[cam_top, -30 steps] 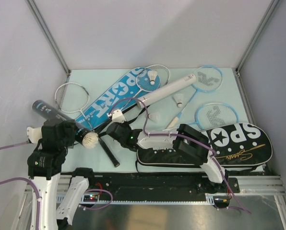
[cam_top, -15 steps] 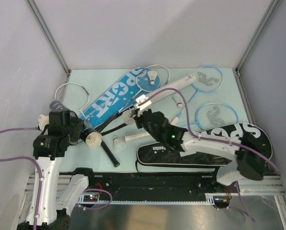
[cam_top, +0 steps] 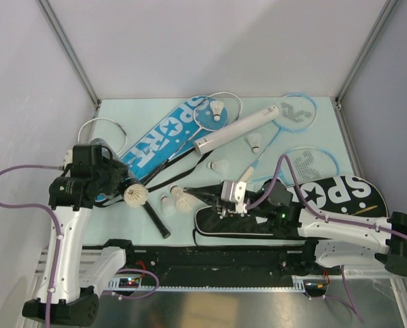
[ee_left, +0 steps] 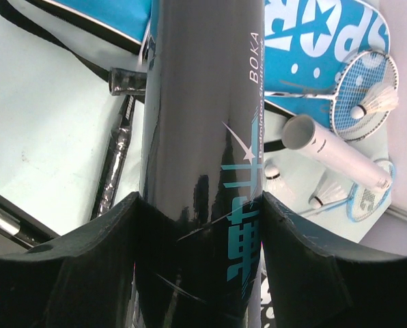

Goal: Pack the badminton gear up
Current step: Pick up the shuttlecock at the center of the board, then place the shuttlecock at the shuttle tube.

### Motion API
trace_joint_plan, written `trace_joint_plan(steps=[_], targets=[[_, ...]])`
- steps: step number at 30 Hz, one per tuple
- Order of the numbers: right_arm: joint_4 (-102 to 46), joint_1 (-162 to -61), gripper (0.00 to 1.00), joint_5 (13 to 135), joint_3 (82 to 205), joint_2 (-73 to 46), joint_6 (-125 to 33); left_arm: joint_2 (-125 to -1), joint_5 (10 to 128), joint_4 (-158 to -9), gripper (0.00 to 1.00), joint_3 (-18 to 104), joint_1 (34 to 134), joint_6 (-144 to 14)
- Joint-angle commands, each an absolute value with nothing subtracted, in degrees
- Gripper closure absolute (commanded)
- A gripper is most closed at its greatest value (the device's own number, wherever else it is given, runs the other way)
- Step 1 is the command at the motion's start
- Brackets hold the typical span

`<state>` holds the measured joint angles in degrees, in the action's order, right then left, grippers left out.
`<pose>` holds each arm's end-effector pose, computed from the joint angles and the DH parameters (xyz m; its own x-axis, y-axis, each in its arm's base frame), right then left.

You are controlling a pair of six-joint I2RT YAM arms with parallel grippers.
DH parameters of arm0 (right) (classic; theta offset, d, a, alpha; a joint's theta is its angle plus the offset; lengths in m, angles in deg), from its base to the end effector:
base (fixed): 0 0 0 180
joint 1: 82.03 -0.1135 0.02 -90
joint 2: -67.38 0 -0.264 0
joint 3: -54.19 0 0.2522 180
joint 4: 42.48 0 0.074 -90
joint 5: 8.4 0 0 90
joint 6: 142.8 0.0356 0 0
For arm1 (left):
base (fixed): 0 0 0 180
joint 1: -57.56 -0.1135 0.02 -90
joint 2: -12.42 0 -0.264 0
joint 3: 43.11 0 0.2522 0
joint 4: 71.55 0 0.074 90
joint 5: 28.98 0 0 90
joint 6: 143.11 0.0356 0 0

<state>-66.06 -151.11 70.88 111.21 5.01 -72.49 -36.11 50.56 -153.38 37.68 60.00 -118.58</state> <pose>0.0839 0.2379 0.3580 0.4357 0.2125 -0.8747 -0.8859 0.2734 -0.3748 0.1293 0.0010 0.3630 -0.2468 -0.8849 -0.3950 -0.7233 0.4395 -0.5326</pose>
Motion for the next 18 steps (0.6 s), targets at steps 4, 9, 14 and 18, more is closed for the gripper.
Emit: trace_joint_plan(steps=[4,9,14,18], targets=[[-72.8,-154.4,1.00,60.6,112.8,1.9,-78.5,-36.9,55.3,-150.4,0.73,39.2,59.6,-116.9],[-73.5,-156.5,1.00,60.7,116.5,-2.9,-78.6,-37.0,56.9,-150.2,0.73,38.7,59.6,-117.4],[-75.7,-157.3,1.00,60.9,119.4,-7.6,-78.6,-37.1,58.5,-149.7,0.73,37.5,59.5,-117.3],[-79.0,-157.5,1.00,62.3,120.9,-10.9,-78.2,-36.9,59.1,-149.4,0.73,36.8,59.5,-116.4]])
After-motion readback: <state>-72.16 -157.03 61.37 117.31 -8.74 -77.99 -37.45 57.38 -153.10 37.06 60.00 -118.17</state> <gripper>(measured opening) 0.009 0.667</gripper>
